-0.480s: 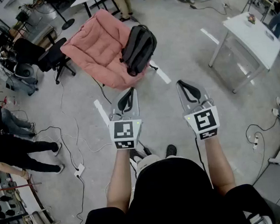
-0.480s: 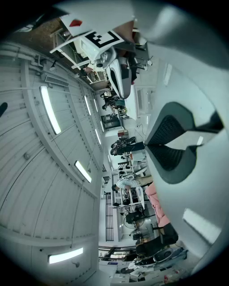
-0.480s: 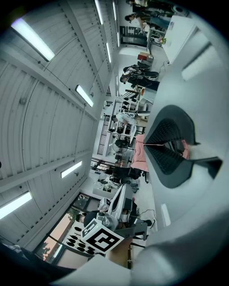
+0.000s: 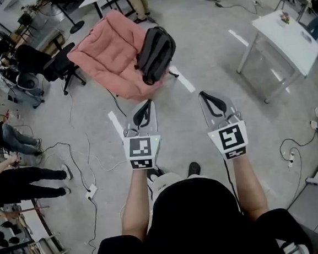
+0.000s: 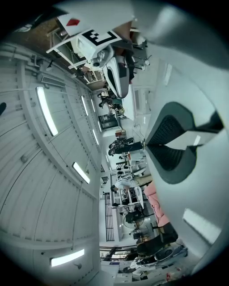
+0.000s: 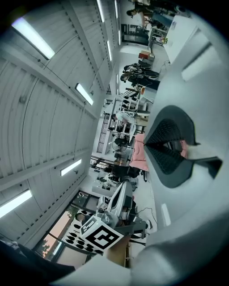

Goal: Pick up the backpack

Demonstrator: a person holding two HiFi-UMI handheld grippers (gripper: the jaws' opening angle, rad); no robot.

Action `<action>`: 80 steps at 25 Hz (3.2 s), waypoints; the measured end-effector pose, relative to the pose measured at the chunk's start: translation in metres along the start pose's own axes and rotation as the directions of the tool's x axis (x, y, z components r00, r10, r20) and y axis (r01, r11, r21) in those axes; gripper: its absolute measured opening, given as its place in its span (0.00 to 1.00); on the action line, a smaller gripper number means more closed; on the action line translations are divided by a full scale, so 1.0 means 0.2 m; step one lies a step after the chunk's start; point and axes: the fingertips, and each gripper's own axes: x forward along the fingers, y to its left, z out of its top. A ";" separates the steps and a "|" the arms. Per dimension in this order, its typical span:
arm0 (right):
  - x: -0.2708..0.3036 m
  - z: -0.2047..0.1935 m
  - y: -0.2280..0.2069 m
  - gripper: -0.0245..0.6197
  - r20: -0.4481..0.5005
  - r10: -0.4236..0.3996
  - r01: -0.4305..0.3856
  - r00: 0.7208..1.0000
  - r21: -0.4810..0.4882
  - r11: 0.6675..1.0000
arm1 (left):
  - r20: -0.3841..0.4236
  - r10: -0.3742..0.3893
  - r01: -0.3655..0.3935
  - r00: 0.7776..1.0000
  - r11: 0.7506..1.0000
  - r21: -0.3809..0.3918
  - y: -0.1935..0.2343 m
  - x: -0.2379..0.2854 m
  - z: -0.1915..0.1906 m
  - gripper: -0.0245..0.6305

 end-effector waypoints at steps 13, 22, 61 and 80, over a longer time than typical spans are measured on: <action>-0.06 -0.06 -0.03 0.05 -0.004 0.006 -0.006 1.000 0.043 0.999 | -0.019 -0.012 0.012 1.000 1.000 -0.011 -0.10 0.02 -0.01 0.04; 0.10 -0.11 -0.03 0.06 -0.048 0.032 -0.031 0.998 0.033 0.999 | -0.035 -0.044 0.044 0.998 0.999 -0.011 -0.03 0.14 -0.07 0.12; 1.61 -0.02 -0.39 0.38 -0.191 -0.046 0.061 0.980 0.071 0.996 | -0.034 -0.221 0.219 0.975 0.974 -0.052 0.98 1.38 -0.21 0.32; 2.11 -0.21 -0.84 0.38 -0.233 0.048 -0.015 0.971 0.141 0.990 | -0.116 -0.229 0.221 0.966 0.972 -0.082 1.01 2.03 -0.24 0.34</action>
